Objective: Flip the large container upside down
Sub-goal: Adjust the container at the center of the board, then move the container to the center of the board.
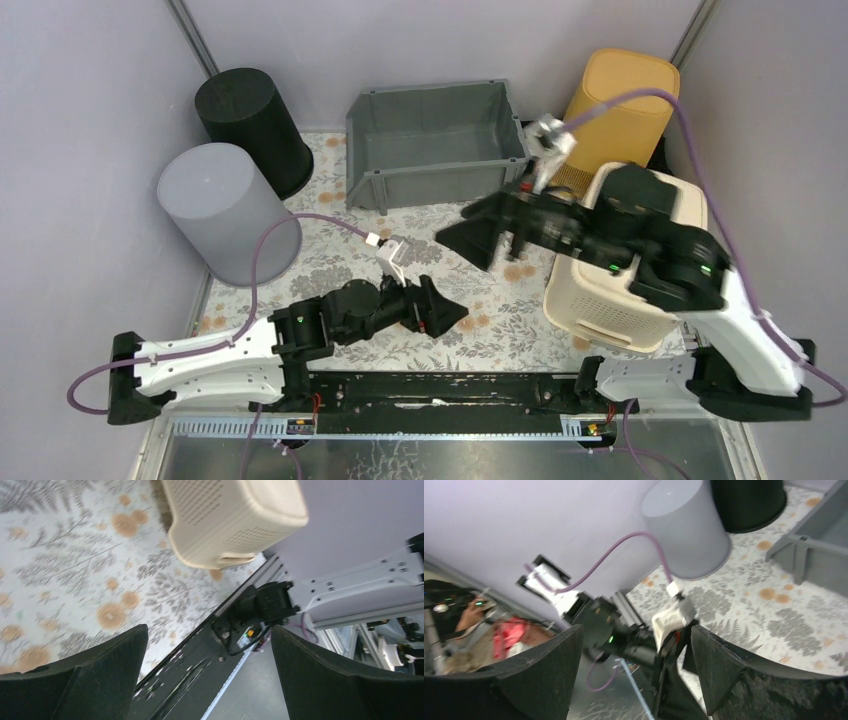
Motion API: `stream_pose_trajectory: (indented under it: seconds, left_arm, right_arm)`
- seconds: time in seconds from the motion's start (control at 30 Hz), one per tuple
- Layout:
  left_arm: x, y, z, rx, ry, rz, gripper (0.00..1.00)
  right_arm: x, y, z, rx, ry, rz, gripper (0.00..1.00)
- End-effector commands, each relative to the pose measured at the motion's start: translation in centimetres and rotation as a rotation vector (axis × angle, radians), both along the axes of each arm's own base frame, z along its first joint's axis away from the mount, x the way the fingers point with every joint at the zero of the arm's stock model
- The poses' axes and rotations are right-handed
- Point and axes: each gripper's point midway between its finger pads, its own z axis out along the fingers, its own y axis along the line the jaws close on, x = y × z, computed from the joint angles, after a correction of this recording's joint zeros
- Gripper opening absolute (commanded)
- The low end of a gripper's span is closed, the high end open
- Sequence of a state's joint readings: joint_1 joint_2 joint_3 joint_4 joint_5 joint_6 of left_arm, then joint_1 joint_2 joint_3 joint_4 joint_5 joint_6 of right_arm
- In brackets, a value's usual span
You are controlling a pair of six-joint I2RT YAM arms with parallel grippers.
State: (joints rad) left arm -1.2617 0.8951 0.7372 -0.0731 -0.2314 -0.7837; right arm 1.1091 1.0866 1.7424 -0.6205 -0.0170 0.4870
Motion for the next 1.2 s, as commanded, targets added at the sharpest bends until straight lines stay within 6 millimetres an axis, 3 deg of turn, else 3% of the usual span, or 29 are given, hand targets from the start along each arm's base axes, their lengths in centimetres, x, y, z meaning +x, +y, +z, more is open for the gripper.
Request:
stream_pose_trajectory:
  seconds: [0.0, 0.13, 0.3, 0.5, 0.6, 0.9, 1.17]
  left_arm:
    - [0.5, 2.6, -3.1, 0.067, 0.068, 0.099, 1.00]
    - [0.0, 3.4, -3.4, 0.051, 0.080, 0.097, 1.00]
    - [0.0, 4.5, -3.8, 0.060, 0.100, 0.122, 1.00]
    - [-0.5, 4.9, -3.8, 0.037, 0.114, 0.108, 1.00]
    - [-0.9, 5.2, -4.0, 0.038, 0.121, 0.097, 1.00]
    - [-1.4, 5.7, -3.8, 0.032, 0.127, 0.080, 1.00]
    - [-1.4, 5.3, -4.2, 0.079, 0.122, 0.069, 1.00]
  right_arm:
    - [5.0, 3.8, -1.9, -0.164, -0.095, -0.113, 0.86]
    - [9.7, 6.7, -5.5, -0.258, -0.040, -0.142, 0.86]
    - [16.3, 7.0, -8.5, -0.279, 0.042, -0.189, 0.84]
    - [23.0, 6.4, -11.4, -0.330, -0.049, -0.241, 0.84]
    - [25.4, 6.4, -12.5, -0.283, -0.068, -0.217, 0.84]
    - [32.6, 7.0, -19.4, -0.329, -0.127, -0.182, 0.83]
    - [35.9, 6.7, -24.5, -0.417, -0.269, -0.108, 0.83]
